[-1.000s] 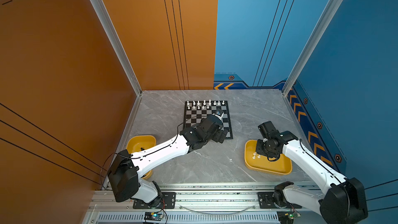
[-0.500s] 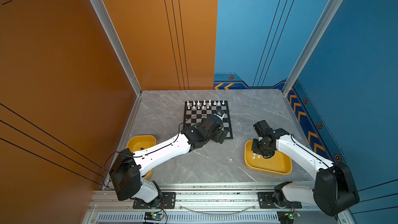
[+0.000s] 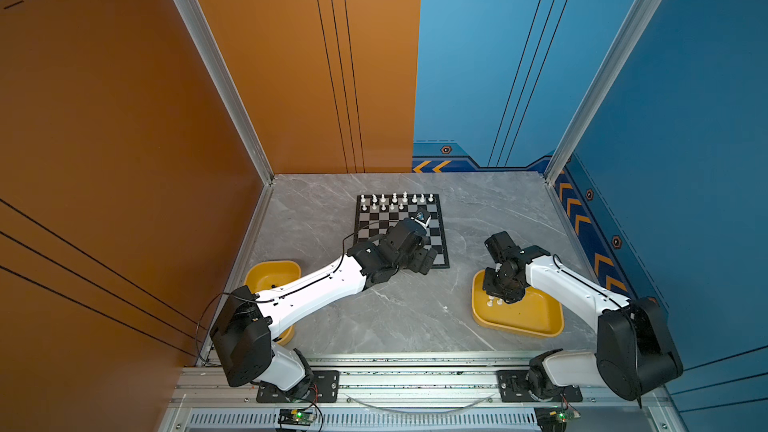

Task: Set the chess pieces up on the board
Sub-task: 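Lower the open right gripper onto a white pawn in the yellow tray and close, then lift the white pawn with the right gripper and carry it to the board's far rows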

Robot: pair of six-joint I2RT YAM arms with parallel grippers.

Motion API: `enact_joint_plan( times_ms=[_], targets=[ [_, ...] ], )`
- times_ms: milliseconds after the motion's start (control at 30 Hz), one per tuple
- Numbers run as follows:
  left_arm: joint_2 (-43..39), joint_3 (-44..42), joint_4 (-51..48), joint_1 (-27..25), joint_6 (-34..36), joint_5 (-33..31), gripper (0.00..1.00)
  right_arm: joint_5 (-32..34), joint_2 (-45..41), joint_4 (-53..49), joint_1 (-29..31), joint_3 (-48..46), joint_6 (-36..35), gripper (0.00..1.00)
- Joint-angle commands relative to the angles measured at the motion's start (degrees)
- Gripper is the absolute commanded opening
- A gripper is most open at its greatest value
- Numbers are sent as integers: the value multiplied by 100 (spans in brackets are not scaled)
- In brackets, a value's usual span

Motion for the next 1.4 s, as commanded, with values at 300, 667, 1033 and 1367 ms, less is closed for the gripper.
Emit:
enact_joint_plan(
  times_ms=[300, 667, 1033, 1367],
  targets=[
    [-57, 52, -136, 160, 43, 164, 98, 157, 329, 160, 27, -29, -95, 27],
    [-63, 44, -153, 285, 43, 273, 98, 118, 550, 205, 24, 46, -95, 22],
    [-95, 52, -163, 420, 78, 357, 98, 200, 482, 9, 31, 236, -74, 16],
    [-218, -43, -79, 599, 86, 432, 98, 250, 232, -583, 73, 661, -126, 9]
  ],
)
